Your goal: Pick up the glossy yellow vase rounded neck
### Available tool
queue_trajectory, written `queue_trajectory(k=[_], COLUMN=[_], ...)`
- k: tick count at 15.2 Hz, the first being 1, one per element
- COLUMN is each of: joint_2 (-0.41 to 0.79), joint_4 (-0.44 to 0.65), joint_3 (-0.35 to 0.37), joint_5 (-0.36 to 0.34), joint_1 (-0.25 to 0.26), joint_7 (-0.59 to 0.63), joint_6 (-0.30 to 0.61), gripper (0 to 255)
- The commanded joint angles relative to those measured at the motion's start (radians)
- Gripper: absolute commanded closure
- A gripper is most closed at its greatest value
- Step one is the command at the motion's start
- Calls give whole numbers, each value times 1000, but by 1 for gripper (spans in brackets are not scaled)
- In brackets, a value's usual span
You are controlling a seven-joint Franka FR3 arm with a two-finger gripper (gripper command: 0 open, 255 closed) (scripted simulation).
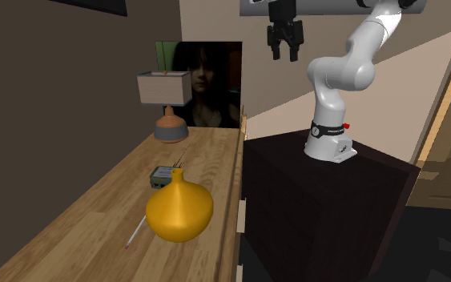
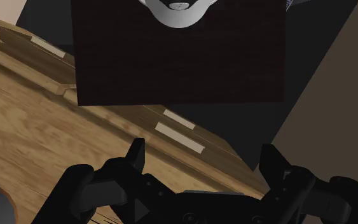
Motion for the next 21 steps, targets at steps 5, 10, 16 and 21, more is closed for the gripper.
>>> queue_trajectory(k=[5,10,16,21], joint_2=[147,341,580,781], joint_4=[28,94,217,355], joint_3=[23,49,74,89], joint_5=[18,32,34,24], joint_1=[6,12,17,23], joint_7=[24,53,90,121], joint_6=[117,242,354,413], gripper=[0,0,0,0])
